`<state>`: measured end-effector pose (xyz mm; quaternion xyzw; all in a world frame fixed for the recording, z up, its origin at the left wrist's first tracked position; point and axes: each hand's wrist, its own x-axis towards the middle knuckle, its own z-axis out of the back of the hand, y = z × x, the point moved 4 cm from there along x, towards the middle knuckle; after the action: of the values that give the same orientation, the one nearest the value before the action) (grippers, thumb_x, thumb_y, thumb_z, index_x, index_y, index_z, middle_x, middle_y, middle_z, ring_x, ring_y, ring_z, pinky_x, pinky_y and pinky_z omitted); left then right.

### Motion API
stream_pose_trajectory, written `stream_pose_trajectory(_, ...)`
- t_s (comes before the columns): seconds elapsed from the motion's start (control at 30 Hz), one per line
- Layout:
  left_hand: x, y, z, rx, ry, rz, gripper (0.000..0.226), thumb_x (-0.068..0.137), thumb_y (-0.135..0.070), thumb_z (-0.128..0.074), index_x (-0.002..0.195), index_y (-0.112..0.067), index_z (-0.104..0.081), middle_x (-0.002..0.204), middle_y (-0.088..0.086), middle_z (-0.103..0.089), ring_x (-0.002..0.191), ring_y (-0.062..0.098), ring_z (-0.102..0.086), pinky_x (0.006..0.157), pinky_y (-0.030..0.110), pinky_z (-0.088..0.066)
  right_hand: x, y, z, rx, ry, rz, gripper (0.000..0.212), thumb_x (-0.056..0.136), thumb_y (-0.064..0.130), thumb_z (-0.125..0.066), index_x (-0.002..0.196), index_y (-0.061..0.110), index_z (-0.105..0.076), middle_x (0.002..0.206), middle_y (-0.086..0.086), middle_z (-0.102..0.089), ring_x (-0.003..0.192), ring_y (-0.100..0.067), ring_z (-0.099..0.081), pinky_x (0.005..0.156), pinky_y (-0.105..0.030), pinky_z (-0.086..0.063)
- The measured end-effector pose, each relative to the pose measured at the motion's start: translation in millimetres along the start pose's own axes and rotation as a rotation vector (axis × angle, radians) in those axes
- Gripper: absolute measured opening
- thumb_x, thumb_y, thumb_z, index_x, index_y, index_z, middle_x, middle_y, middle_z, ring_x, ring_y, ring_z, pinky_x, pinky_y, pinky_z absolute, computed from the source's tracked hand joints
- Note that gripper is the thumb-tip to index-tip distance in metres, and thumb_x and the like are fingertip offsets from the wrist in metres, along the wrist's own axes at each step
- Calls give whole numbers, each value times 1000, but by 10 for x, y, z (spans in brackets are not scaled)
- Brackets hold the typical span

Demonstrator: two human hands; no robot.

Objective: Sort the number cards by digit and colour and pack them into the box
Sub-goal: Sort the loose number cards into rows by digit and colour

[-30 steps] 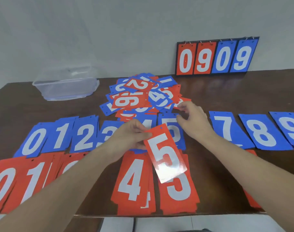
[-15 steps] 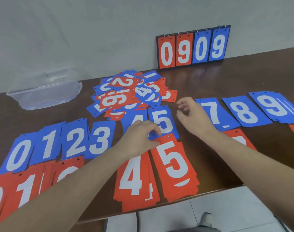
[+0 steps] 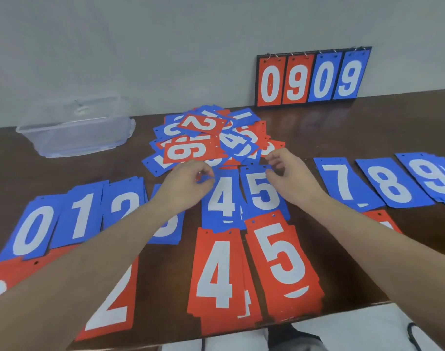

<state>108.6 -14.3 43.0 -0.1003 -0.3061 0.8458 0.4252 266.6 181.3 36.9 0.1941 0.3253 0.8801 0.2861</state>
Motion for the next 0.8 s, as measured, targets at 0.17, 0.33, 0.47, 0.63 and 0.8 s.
stream_pose_trajectory(0.17,206,264,124,-16,-109,119,18,94,-26,-67,112,-24,-63,122,-8,-59,116,10,-53,93,26,-43,424,33,-144,21,82,95,29,96,17,-63,124,21,-57,120,5,-60,110,-11,-56,89,-28,-50)
stream_pose_trajectory(0.33,417,510,198,32,-151,235,31,98,-31,-62,128,-24,-58,138,-5,-55,127,16,-51,101,37,-51,914,73,-305,13,131,153,28,96,19,-62,123,23,-58,121,5,-60,113,-11,-54,96,-32,-50)
stream_pose_trajectory(0.47,661,674,253,135,-160,233,37,96,-42,-63,128,-26,-57,139,-5,-54,133,17,-45,111,41,-40,1254,61,-449,4,176,178,29,96,19,-62,125,21,-59,125,3,-61,116,-15,-54,98,-34,-48)
stream_pose_trajectory(0.63,940,816,261,221,-20,205,56,93,-58,-59,140,-31,-47,150,-10,-45,139,13,-40,119,47,-27,1580,96,-583,-37,197,209,26,97,21,-60,122,23,-62,122,4,-61,116,-16,-54,99,-35,-47)
stream_pose_trajectory(0.8,967,996,230,239,27,165,68,86,-70,-55,145,-39,-42,153,-15,-41,142,11,-36,121,44,-20,1802,183,-754,-54,216,270,28,95,19,-60,123,23,-65,119,4,-60,118,-19,-51,100,-33,-43)
